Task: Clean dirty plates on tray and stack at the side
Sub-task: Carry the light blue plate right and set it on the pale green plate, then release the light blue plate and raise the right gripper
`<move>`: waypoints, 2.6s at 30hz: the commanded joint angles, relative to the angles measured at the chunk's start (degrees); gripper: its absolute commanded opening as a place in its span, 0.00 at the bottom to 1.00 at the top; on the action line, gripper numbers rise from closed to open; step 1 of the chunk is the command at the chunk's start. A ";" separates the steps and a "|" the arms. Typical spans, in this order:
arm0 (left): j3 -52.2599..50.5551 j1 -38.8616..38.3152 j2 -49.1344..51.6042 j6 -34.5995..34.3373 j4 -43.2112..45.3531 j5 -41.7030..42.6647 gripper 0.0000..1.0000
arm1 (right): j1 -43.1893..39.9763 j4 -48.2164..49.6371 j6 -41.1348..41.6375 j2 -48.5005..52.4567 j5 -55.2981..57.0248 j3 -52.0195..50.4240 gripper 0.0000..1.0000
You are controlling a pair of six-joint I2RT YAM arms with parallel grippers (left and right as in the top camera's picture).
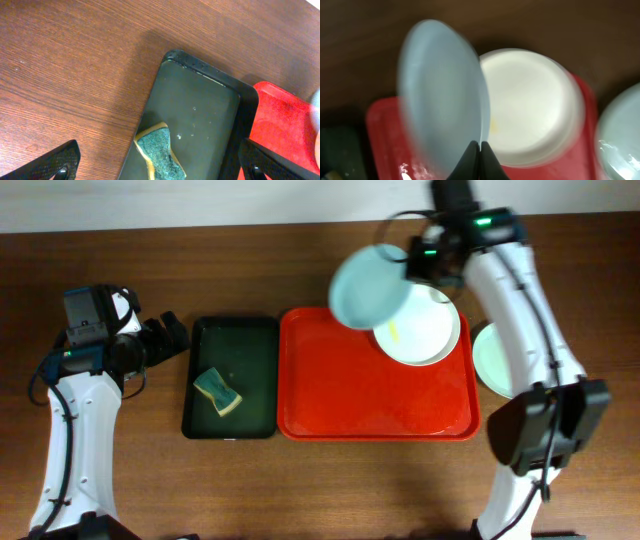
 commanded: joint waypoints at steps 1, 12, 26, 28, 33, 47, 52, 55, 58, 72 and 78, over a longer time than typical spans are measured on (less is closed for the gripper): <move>0.61 0.09 -0.26 -0.33 0.11 0.17 0.99 | -11.58 -5.57 -0.96 -1.73 -6.38 0.70 0.04; 0.61 0.09 -0.26 -0.33 0.11 0.17 0.99 | -34.07 -17.05 -16.33 -1.70 -11.61 0.24 0.35; 0.61 0.09 -0.26 -0.33 0.11 0.17 0.99 | -22.08 -15.08 -18.21 -1.70 -7.13 -6.71 0.61; 0.61 0.09 -0.26 -0.33 0.11 0.17 0.99 | -20.02 -12.39 -16.50 -1.70 -6.88 -9.46 0.61; 0.61 0.09 -0.26 -0.33 0.11 0.17 0.99 | -16.48 -3.28 -11.43 -1.70 -1.27 -17.99 0.58; 0.61 0.09 -0.26 -0.33 0.11 0.17 0.99 | -16.26 10.97 -10.86 -1.70 1.84 -30.58 0.35; 0.61 0.09 -0.26 -0.33 0.11 0.17 0.99 | -16.26 10.32 -10.88 -2.25 0.26 -28.72 0.04; 0.61 0.09 -0.26 -0.33 0.11 0.17 0.99 | -16.28 6.60 -10.86 -3.93 -1.03 -24.55 0.04; 0.61 0.09 -0.26 -0.33 0.11 0.17 0.99 | -16.37 2.08 -10.86 -7.06 -1.36 -19.71 0.04; 0.61 0.09 -0.26 -0.33 0.11 0.17 0.99 | -34.67 -2.91 -10.82 -13.09 1.86 -20.46 0.04; 0.61 0.09 -0.26 -0.33 0.11 0.17 0.99 | -41.66 1.77 -8.02 -11.39 2.56 -30.64 0.04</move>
